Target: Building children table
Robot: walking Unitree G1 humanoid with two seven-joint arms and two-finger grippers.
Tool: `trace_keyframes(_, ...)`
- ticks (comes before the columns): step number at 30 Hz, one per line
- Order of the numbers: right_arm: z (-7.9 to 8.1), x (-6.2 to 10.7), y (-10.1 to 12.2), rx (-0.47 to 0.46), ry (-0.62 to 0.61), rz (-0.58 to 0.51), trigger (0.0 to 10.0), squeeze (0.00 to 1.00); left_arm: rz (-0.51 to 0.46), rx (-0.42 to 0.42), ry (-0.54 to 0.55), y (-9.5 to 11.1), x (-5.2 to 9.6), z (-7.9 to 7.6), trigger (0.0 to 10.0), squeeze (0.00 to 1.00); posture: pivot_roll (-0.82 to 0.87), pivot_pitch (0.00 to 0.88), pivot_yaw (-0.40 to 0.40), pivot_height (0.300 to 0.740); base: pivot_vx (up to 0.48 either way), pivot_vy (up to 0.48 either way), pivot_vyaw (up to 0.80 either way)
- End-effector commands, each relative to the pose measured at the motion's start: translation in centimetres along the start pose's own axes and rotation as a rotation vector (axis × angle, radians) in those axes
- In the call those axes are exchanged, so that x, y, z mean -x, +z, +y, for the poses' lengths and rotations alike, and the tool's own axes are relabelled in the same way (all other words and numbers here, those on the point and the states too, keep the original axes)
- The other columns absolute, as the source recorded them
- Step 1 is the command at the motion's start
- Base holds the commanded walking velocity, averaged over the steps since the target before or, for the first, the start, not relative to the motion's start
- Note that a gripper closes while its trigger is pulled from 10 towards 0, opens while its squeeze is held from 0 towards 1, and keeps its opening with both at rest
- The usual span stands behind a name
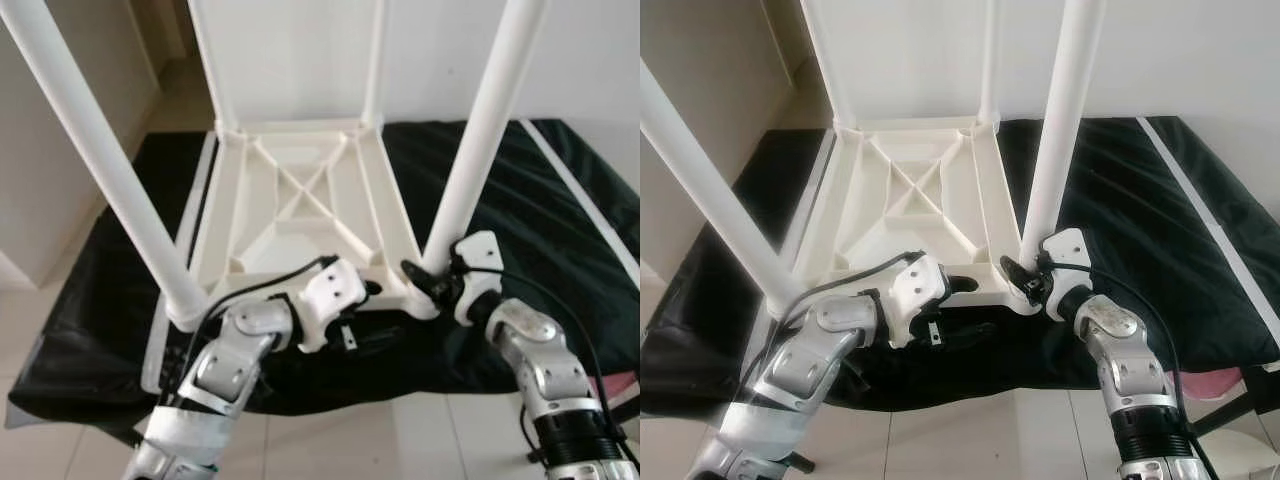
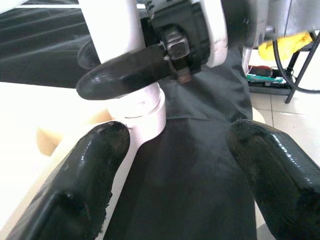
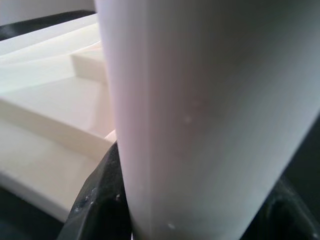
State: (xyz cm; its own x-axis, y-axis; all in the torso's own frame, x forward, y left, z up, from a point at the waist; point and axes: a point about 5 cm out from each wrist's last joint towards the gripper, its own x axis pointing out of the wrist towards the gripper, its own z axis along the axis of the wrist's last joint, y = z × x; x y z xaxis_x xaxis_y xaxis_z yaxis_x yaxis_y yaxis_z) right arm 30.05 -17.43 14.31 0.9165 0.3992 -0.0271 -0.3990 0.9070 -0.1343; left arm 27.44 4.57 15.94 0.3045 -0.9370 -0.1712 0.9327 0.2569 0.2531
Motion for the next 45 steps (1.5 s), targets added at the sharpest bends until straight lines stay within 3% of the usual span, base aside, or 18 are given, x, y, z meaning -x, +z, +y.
trace_keyframes(1, 0.3, 0.3, -1.4, -0.026, -0.039, 0.071, 10.0, 0.00, 0.023, -0.003, 0.103, -0.4, 0.4, 0.5, 10.0, 0.00, -0.03, 0.041, 0.011, 0.740, 0.000, 0.000, 0.00)
trace_keyframes(2, 0.9, 0.8, -1.9, -0.084, -0.142, 0.085, 10.0, 0.00, 0.052, -0.007, 0.157, -0.9, 0.9, 0.9, 10.0, 0.00, -0.02, 0.046, 0.006, 0.740, 0.000, 0.000, 0.00)
trace_keyframes(4, 0.9, 0.8, -1.9, -0.084, -0.142, 0.085, 10.0, 0.00, 0.052, -0.007, 0.157, -0.9, 0.9, 0.9, 10.0, 0.00, -0.02, 0.046, 0.006, 0.740, 0.000, 0.000, 0.00)
trace_keyframes(6, 2.7, 1.2, -2.8, -0.153, -0.370, 0.078, 10.0, 0.00, 0.072, -0.001, 0.271, -1.3, 1.5, 1.9, 10.0, 0.00, 0.00, 0.056, -0.003, 0.740, 0.000, 0.000, 0.00)
trace_keyframes(8, 3.6, 1.3, -3.0, -0.172, -0.459, 0.079, 10.0, 0.00, 0.073, -0.002, 0.310, -1.4, 1.6, 2.1, 10.0, 0.00, 0.00, 0.058, -0.004, 0.740, 0.000, 0.000, 0.00)
trace_keyframes(17, 4.9, 0.8, -2.1, -0.164, -0.468, 0.064, 10.0, 0.00, 0.061, -0.044, 0.402, -1.1, 2.1, 3.2, 10.0, 0.00, 0.01, 0.061, -0.002, 0.740, 0.000, 0.000, 0.00)
trace_keyframes(18, 4.5, 1.2, -2.0, -0.146, -0.484, 0.053, 10.0, 0.16, 0.064, -0.063, 0.414, -1.0, 2.0, 3.2, 10.0, 0.00, 0.01, 0.061, -0.002, 0.740, 0.000, 0.000, 0.00)
trace_keyframes(20, 4.4, 1.4, -1.9, -0.150, -0.478, 0.044, 10.0, 0.16, 0.060, -0.062, 0.424, -0.9, 2.1, 3.3, 10.0, 0.00, 0.01, 0.062, 0.003, 0.740, 0.000, 0.000, 0.00)
trace_keyframes(21, 4.6, 1.7, -1.7, -0.159, -0.469, 0.022, 10.0, 1.00, 0.049, -0.047, 0.438, -0.7, 2.2, 3.5, 10.0, 0.00, 0.00, 0.066, 0.011, 0.740, 0.000, 0.000, 0.00)
trace_keyframes(33, 3.5, 3.7, -0.4, -0.068, -0.427, -0.103, 10.0, 1.00, 0.016, -0.042, 0.413, -0.1, 1.4, 3.9, 10.0, 0.00, -0.04, 0.081, 0.035, 0.740, 0.000, 0.000, 0.00)
trace_keyframes(34, 3.2, 4.1, -0.3, -0.058, -0.421, -0.109, 10.0, 0.00, 0.011, -0.042, 0.407, -0.1, 1.2, 3.9, 10.0, 0.00, -0.05, 0.082, 0.033, 0.740, 0.000, 0.000, 0.00)
trace_keyframes(38, 1.9, 5.1, 0.2, -0.069, -0.335, -0.146, 10.0, 0.00, -0.027, 0.013, 0.331, 0.1, 1.3, 3.1, 10.0, 0.00, -0.07, 0.088, 0.026, 0.740, 0.000, 0.000, 0.00)
trace_keyframes(45, -0.1, 6.0, 0.1, -0.044, -0.127, -0.124, 10.0, 0.00, -0.105, 0.026, 0.135, 1.3, -0.2, 0.2, 10.0, 0.00, -0.09, 0.086, 0.037, 0.740, 0.000, 0.000, 0.00)
